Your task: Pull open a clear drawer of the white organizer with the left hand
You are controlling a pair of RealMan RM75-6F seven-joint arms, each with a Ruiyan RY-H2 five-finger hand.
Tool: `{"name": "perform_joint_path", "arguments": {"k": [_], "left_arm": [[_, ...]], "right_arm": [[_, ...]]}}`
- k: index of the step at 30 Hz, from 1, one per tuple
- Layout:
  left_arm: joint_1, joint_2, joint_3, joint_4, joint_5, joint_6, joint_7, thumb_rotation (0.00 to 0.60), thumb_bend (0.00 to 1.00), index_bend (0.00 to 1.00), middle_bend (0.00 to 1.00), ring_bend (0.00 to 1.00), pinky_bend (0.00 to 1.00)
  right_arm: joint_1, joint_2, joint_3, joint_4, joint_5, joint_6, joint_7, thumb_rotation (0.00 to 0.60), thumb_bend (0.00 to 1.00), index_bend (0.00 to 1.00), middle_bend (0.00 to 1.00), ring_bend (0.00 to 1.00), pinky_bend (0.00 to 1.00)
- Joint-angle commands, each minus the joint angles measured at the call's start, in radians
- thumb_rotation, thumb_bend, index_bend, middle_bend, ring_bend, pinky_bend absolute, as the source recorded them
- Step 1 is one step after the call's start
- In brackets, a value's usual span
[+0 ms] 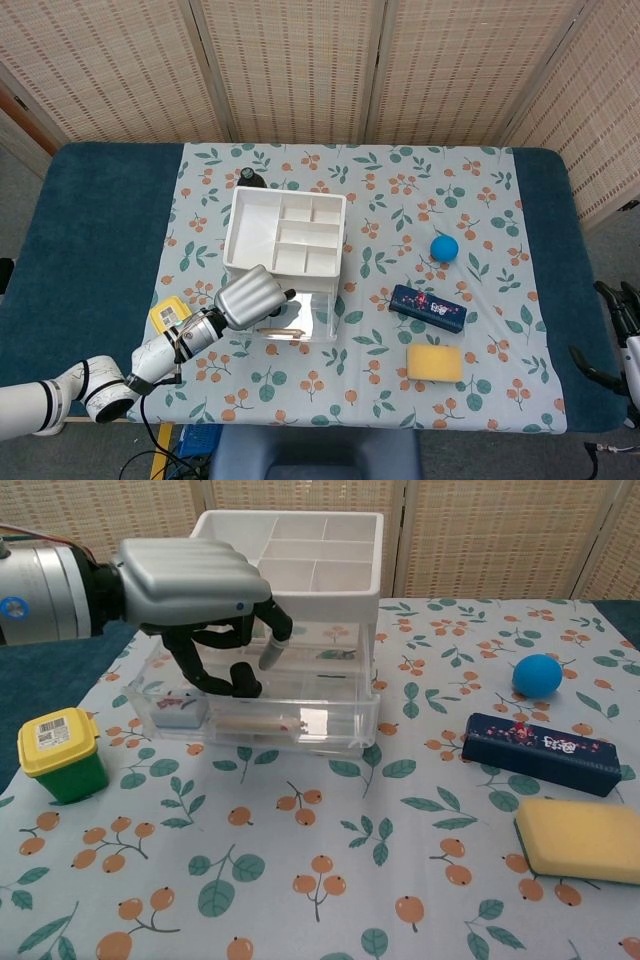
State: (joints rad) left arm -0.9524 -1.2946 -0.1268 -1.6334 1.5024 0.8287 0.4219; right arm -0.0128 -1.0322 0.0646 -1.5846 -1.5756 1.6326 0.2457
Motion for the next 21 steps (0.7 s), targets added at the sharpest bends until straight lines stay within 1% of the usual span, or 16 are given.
{"name": "perform_joint_path", "arguments": {"k": [1,8,21], "left_arm": [[-0.001,0.0,0.002,0.001,0.001,0.002,0.002,0.6,0.21,0.5,0.92,1.0,1.0],[-0.005,0.0,0.008,0.007,-0.001,0.002,0.0,0.6,0.21,0.51,0.92,1.0,1.0],[-0.011,0.006,0.014,0.014,-0.009,0.005,0.021,0.6,0.21,0.5,0.92,1.0,1.0]], "right_arm": [[0.001,-0.001,0.0,0.0,-0.001,-0.001,0.0,0.6,0.29,0.0,0.13,0.01,0.07],[0.0,-0.001,0.0,0.001,-0.001,0.0,0.002,0.6,0.29,0.0,0.13,0.01,0.07],[0.0,-0.002,-0.001,0.002,-0.001,-0.002,0.004,0.6,0.29,0.0,0.13,0.01,0.07]]}}
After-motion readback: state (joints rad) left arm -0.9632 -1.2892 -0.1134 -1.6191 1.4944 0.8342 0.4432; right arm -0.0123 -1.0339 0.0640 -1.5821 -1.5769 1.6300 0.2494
